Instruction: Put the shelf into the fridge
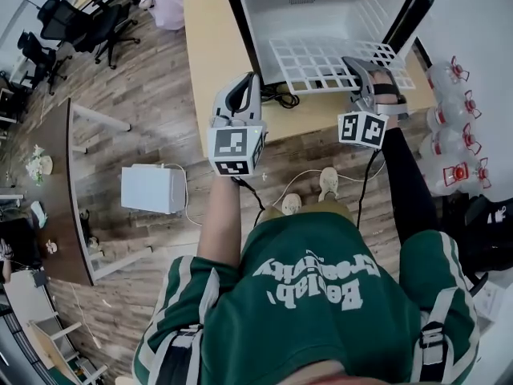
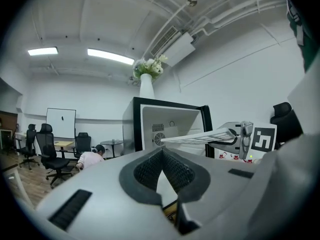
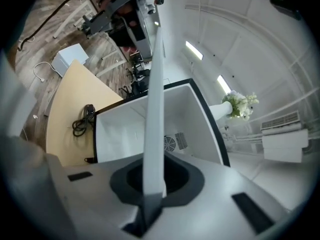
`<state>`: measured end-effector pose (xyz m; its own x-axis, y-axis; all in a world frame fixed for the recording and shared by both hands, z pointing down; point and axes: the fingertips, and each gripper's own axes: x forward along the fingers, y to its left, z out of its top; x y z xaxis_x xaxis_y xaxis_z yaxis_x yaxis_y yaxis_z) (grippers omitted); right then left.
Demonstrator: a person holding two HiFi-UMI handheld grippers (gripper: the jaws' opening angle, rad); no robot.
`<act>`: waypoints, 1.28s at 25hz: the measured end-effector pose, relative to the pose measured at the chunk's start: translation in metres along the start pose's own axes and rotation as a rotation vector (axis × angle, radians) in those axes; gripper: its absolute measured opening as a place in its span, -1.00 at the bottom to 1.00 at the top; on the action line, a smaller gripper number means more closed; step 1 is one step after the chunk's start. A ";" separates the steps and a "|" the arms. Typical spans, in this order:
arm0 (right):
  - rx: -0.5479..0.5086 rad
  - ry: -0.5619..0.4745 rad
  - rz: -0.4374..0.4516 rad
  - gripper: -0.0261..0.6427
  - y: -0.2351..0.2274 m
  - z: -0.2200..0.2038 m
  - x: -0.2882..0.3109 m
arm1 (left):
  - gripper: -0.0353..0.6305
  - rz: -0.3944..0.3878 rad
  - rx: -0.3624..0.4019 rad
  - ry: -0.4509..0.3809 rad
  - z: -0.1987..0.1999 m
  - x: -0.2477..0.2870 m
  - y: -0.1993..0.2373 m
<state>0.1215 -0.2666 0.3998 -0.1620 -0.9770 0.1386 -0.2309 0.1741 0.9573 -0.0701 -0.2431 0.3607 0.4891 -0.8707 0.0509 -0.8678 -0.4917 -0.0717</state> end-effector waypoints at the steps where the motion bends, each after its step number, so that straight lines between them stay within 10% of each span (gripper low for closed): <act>1: -0.011 0.002 0.003 -0.86 0.004 0.000 0.002 | -0.90 0.000 -0.002 0.000 -0.001 -0.001 0.000; 32: -0.208 0.053 0.002 -0.86 0.074 0.000 0.061 | -0.90 0.013 -0.028 0.055 -0.028 0.002 0.011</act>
<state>0.0945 -0.3134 0.4792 -0.1107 -0.9827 0.1484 -0.0271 0.1523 0.9880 -0.0810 -0.2496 0.3879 0.4733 -0.8746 0.1050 -0.8763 -0.4796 -0.0450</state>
